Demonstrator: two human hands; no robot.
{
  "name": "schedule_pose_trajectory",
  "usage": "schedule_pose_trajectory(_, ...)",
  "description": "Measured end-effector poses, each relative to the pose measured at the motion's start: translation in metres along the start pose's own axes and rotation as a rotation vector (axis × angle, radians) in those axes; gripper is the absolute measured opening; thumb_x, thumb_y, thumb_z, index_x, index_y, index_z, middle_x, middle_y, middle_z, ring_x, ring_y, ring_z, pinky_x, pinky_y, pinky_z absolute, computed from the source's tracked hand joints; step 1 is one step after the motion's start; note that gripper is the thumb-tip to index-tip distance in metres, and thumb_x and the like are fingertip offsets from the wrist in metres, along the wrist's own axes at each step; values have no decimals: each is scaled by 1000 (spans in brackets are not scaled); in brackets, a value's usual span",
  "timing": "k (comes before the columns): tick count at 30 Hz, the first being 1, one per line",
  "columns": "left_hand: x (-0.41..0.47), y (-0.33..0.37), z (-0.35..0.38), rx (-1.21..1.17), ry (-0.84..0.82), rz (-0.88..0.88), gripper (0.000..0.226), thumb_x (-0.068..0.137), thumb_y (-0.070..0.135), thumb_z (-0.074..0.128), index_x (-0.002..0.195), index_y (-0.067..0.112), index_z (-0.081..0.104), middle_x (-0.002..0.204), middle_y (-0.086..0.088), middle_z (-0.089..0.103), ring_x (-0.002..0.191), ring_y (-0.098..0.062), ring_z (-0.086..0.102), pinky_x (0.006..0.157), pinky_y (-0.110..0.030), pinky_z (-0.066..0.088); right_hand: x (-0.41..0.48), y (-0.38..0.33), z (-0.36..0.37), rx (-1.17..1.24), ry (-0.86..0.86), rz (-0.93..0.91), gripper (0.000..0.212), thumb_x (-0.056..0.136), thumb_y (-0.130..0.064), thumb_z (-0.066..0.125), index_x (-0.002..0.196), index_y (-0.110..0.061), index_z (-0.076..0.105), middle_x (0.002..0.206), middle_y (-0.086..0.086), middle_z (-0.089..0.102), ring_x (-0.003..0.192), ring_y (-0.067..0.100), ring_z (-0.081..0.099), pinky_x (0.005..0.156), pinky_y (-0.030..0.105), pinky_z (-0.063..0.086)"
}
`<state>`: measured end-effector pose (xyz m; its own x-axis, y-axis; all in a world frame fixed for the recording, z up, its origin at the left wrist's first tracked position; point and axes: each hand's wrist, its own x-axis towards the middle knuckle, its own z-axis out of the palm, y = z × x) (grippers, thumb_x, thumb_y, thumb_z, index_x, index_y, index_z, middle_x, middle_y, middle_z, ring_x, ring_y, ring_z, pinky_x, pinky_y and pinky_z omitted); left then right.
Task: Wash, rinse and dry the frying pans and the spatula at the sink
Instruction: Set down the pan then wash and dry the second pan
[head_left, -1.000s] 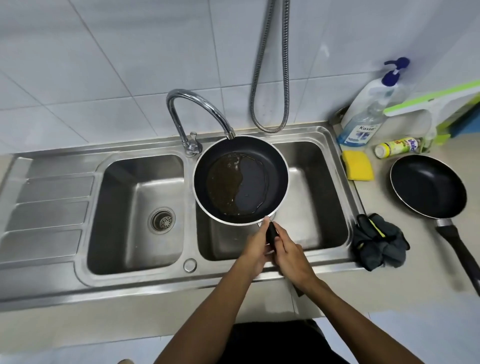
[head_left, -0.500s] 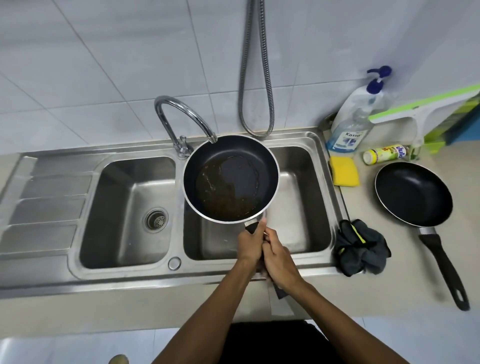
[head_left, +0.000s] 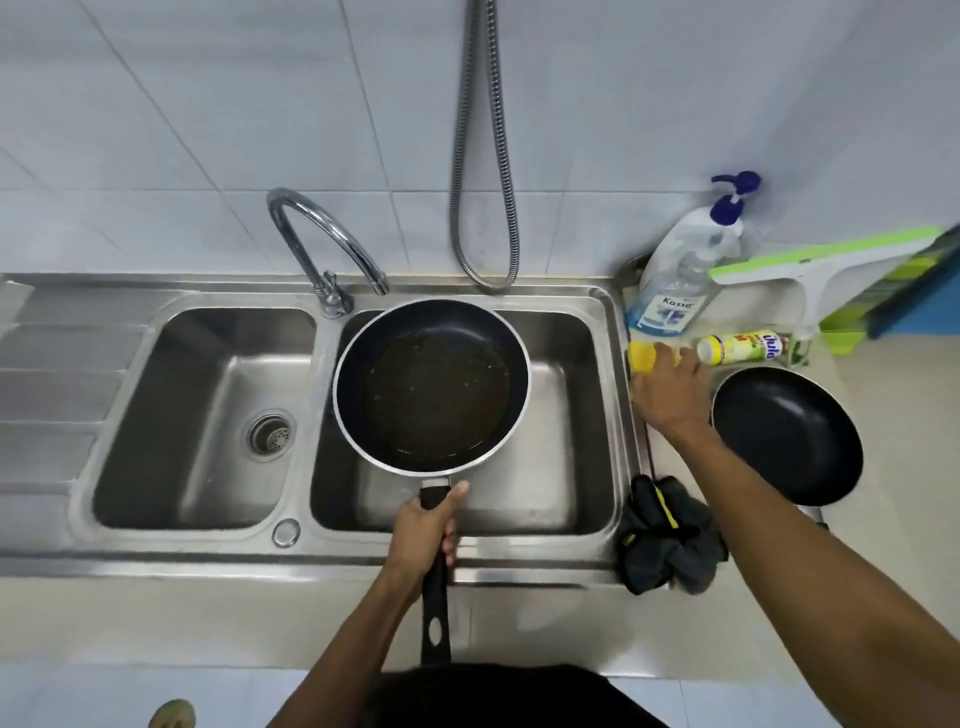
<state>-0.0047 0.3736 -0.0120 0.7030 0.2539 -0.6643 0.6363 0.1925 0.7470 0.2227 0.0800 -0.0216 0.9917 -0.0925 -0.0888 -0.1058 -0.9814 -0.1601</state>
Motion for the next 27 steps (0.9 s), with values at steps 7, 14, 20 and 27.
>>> schedule_pose_trajectory(7,-1,4,-6,38,23,-32,29,97,19,70,81,10,47,52,-1,42,38,-13,38,37,-24,36,3,-17,-1,84,-22,84,52,94,-40,60,136,-11,48,122,35,53,111,53,51,95,57,45)
schedule_pose_trajectory(14,-2,-3,-12,92,25,-20,34,98,14,65,69,12,47,51,-6,42,37,-16,36,38,-24,36,-41,-118,-17,168,192,-673,53,89,-38,67,139,-22,55,143,16,50,113,41,52,98,49,48)
schedule_pose_trajectory(20,-8,-5,-20,110,1,16,37,97,15,67,67,12,46,50,-6,43,36,-17,37,38,-26,35,-51,-184,1,-127,-150,-801,55,90,-34,65,143,-28,51,150,14,42,118,39,50,96,48,47)
schedule_pose_trajectory(27,-5,6,-29,89,-8,1,25,96,15,64,80,12,47,53,-5,45,37,-16,39,39,-26,37,-98,-179,11,-159,-250,-929,56,97,-32,59,151,-26,45,161,18,31,139,44,40,114,50,39)
